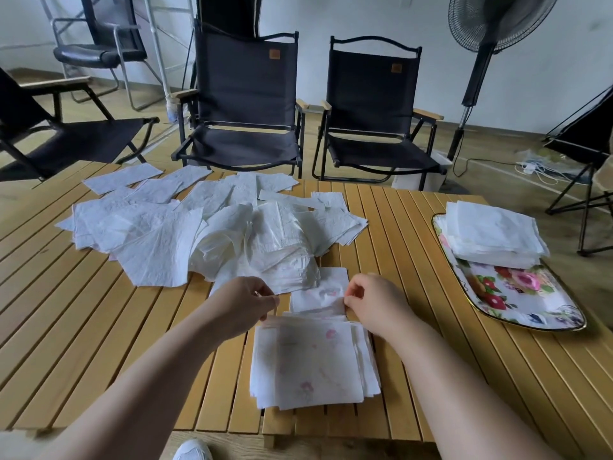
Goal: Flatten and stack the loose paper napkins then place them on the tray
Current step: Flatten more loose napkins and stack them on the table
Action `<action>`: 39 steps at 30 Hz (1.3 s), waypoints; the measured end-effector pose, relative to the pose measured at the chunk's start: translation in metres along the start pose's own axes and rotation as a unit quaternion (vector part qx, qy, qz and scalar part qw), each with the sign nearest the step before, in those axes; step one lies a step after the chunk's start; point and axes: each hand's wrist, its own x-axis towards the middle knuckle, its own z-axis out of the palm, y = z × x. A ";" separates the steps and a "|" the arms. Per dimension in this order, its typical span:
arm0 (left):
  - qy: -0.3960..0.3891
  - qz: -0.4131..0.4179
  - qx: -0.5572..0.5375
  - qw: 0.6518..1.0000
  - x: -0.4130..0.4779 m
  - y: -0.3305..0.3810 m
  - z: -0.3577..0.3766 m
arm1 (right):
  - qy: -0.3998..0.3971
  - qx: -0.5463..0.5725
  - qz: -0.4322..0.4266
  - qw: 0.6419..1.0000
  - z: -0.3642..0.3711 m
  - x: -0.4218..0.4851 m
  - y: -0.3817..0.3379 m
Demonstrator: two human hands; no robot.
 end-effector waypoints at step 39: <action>-0.120 0.003 0.167 0.979 -0.018 0.006 0.014 | -0.260 -0.005 0.100 0.961 -0.040 -0.047 -0.023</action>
